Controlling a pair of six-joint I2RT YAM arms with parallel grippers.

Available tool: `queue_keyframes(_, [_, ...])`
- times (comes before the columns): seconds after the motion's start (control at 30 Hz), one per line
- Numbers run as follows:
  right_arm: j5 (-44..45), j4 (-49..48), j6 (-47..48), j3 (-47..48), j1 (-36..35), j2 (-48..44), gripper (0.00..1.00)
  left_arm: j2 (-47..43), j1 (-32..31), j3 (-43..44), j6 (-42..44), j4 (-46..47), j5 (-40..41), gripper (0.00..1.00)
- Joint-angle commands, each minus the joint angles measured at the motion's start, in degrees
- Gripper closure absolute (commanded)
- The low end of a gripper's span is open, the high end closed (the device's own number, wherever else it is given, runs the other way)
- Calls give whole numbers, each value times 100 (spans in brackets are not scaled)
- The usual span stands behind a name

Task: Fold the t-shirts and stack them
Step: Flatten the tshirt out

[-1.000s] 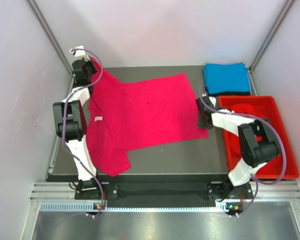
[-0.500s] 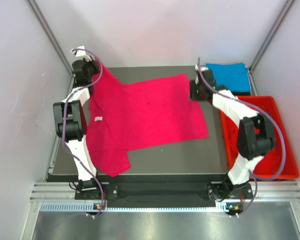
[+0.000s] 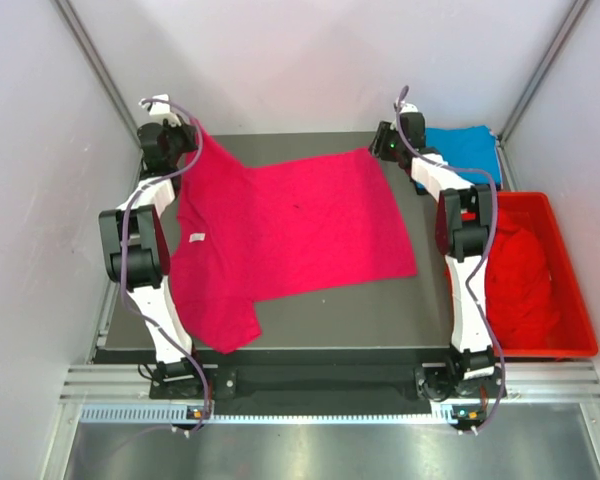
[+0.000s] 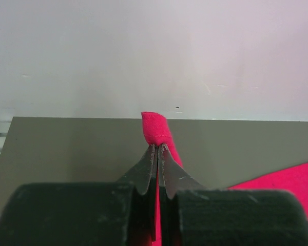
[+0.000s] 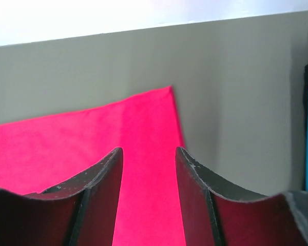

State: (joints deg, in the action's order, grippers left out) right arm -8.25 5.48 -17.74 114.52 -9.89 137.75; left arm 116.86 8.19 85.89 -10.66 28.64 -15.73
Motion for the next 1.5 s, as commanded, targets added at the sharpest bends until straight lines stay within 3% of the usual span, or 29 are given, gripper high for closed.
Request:
queue_keyframes(0.0, [-64,-1345,-370,439,40,364,55,-331,69,-46,90,291,-273,100])
queue_keyframes(0.23, [139,-1496,-809,1643,40,1428,55,-260,52,-45,90,361,-387,100])
queue_keyframes(0.33, [217,-1594,-1126,1766,57,1570,57,-251,60,-98,64,493,-370,100])
queue_keyframes(0.5, [675,-829,-1468,1934,57,1614,60,-242,60,-107,-42,554,-448,100])
queue_keyframes(0.8, [649,-408,-2391,2171,40,1931,62,-295,60,-362,-323,853,-502,100])
queue_keyframes(0.97, [746,-249,-2357,2180,-22,1904,64,-313,60,-432,-393,941,-502,100])
queue_keyframes(1.17, [790,-222,-2235,2145,-30,1843,76,-357,60,-441,-411,950,-502,100])
queue_keyframes(1.37, [728,-477,-2120,2057,5,1790,100,-409,69,-432,-271,819,-475,100])
queue_keyframes(1.47, [737,-504,-2137,2057,40,1799,100,-444,78,-450,-218,757,-458,100])
